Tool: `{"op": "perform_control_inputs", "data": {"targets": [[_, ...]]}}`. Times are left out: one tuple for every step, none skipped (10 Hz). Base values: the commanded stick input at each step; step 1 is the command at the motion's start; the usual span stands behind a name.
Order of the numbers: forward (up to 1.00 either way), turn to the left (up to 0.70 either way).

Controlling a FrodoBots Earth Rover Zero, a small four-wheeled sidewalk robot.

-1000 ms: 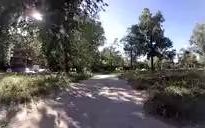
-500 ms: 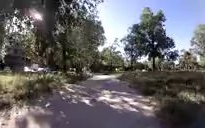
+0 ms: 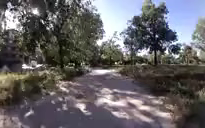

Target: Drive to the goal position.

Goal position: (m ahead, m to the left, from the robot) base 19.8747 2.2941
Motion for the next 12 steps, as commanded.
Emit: {"op": "perform_control_inputs", "data": {"targets": [[0.85,-0.34],[0.85,-0.33],[0.85,0.0],[0.85,0.0],[0.85,0.0],[0.85,0.0],[0.85,0.0],[0.85,0.0],[0.85,0.0],[0.85,0.0],[0.85,0.0],[0.85,0.0]]}}
